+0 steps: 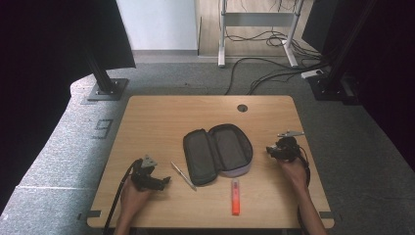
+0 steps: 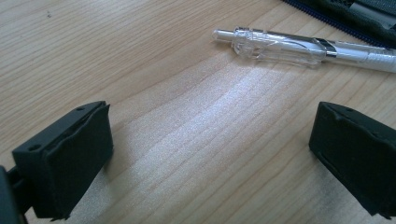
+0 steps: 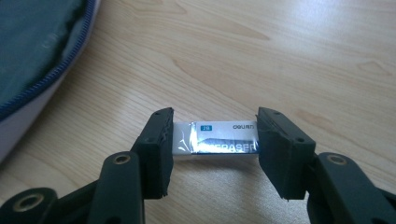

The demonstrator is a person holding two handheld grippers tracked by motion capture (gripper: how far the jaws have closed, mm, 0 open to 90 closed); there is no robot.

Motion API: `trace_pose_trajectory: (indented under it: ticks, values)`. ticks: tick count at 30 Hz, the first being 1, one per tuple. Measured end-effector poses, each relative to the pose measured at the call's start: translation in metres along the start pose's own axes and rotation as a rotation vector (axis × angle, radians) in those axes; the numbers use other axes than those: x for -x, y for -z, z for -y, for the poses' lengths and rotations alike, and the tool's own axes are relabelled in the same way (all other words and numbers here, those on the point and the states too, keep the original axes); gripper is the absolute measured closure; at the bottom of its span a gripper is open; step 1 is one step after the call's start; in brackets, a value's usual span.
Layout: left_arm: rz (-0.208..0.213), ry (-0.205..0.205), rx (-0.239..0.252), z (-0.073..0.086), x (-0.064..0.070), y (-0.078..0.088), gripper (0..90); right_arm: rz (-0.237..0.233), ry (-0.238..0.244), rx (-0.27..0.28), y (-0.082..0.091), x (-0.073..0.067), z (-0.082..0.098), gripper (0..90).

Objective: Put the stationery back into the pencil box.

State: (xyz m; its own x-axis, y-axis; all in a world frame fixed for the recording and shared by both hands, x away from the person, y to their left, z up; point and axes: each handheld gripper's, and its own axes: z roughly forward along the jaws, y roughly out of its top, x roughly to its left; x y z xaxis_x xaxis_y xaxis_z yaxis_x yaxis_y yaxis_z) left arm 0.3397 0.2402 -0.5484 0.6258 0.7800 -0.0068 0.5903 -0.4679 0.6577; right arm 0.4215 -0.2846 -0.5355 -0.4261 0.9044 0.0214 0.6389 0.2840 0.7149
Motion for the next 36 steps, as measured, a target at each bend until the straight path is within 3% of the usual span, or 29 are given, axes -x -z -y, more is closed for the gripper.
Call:
trace_pose_trajectory:
  ticks: [10, 18, 36]
  values:
    - [0.0, 0.0, 0.0, 0.0, 0.0, 0.0, 0.0, -0.024, 0.041, 0.02, 0.014, -0.011, -0.014, 47.0]
    - [0.0, 0.0, 0.0, 0.0, 0.0, 0.0, 0.0, -0.041, 0.048, 0.042, 0.021, -0.018, -0.025, 47.1]
    - [0.0, 0.0, -0.001, 0.0, 0.0, 0.0, 0.0, -0.084, 0.092, 0.067, 0.026, -0.045, -0.049, 47.1]
